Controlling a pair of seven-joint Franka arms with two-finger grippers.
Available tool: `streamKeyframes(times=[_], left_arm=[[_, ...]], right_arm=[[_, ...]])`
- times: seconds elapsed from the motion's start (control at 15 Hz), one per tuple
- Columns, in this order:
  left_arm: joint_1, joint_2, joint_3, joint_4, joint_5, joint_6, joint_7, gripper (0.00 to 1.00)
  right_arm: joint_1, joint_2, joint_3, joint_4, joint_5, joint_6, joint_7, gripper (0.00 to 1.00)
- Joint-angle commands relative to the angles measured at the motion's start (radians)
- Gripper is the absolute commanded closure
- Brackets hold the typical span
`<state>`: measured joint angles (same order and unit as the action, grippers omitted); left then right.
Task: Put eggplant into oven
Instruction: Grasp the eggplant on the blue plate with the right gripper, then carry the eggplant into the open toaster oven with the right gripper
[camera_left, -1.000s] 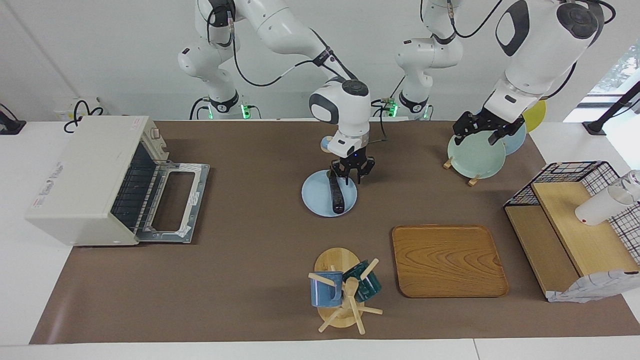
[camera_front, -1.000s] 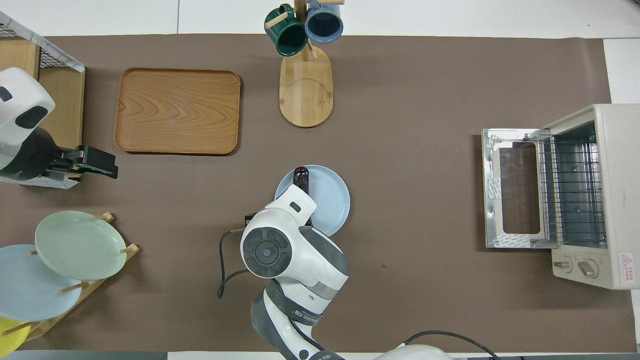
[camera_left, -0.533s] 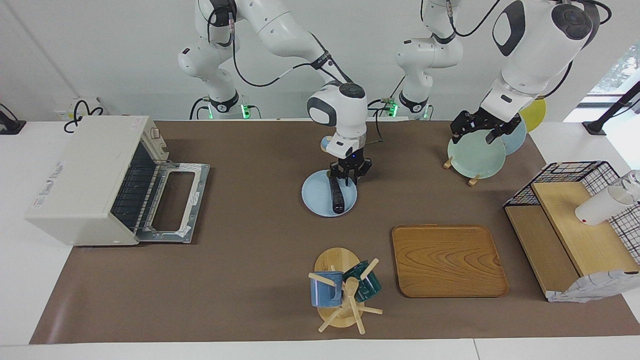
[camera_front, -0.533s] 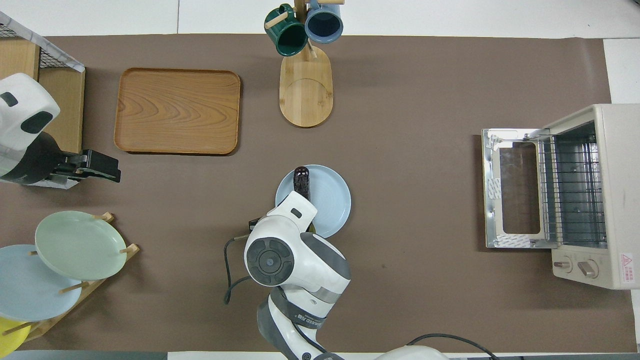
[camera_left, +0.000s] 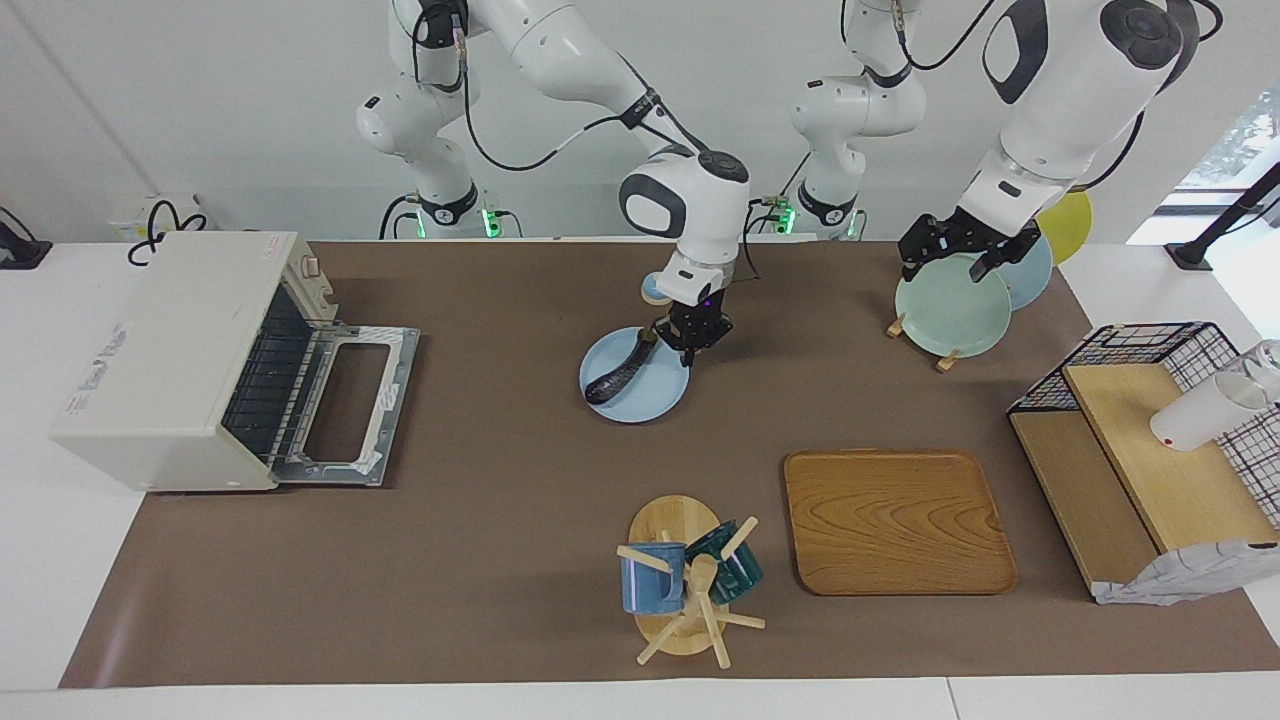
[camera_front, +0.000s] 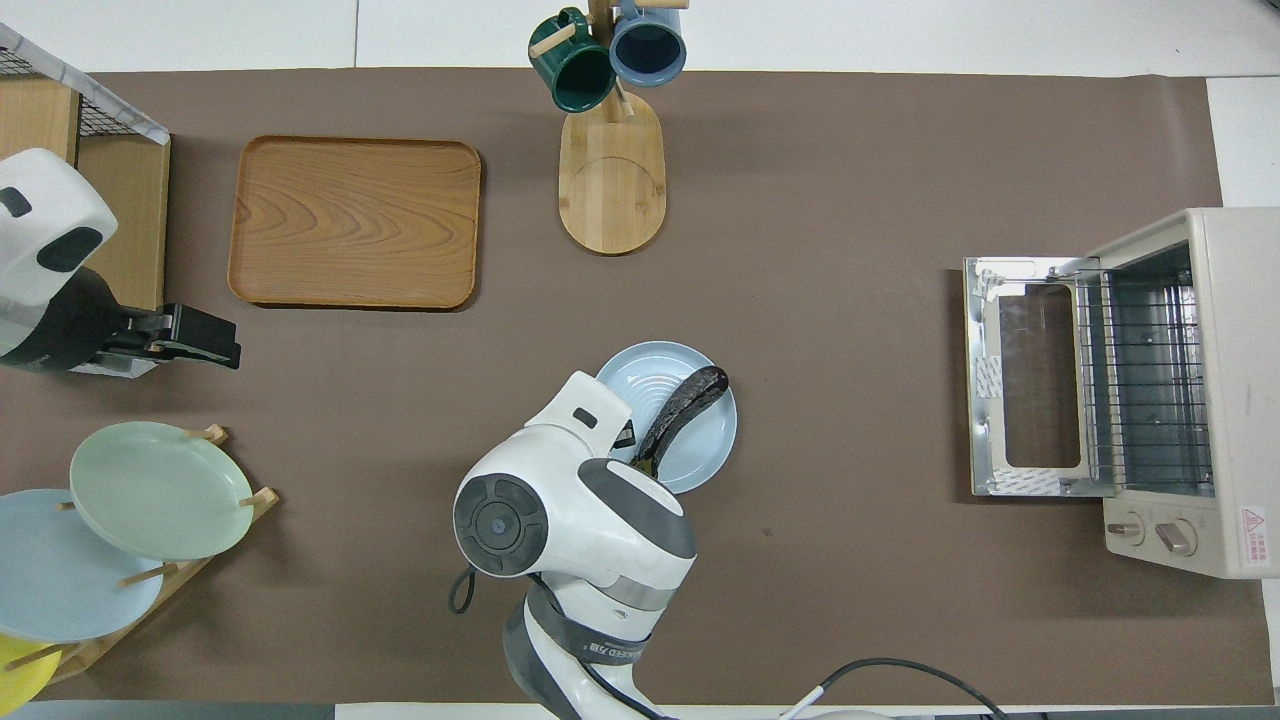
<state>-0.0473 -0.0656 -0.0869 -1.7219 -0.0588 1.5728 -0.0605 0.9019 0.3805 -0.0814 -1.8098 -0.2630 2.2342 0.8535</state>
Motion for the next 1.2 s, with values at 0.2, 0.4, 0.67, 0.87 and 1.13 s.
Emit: streamKeyframes(times=[0.2,0.4,0.67,0.87,1.13], left_arm=[[-0.026,0.016,0.042,0.078,0.065,-0.085,0.01,0.0],[-0.022,0.016,0.044,0.077,0.065,-0.077,0.021,0.0],[-0.02,0.02,0.036,0.081,0.036,-0.066,0.002,0.0],[-0.02,0.02,0.033,0.084,0.031,-0.065,0.002,0.0],[-0.016,0.016,0.035,0.082,0.016,-0.066,0.004,0.0]], right_arm=[[-0.136,-0.19,0.0,-0.048,-0.022,-0.223,-0.074,1.0],[-0.199,-0.261,-0.001,-0.112,-0.047,-0.283,-0.094,1.0],[-0.319,-0.345,-0.001,-0.258,-0.082,-0.26,-0.154,1.0],[-0.418,-0.354,-0.001,-0.273,-0.117,-0.259,-0.293,1.0],[-0.535,-0.353,-0.001,-0.286,-0.127,-0.196,-0.441,1.0]])
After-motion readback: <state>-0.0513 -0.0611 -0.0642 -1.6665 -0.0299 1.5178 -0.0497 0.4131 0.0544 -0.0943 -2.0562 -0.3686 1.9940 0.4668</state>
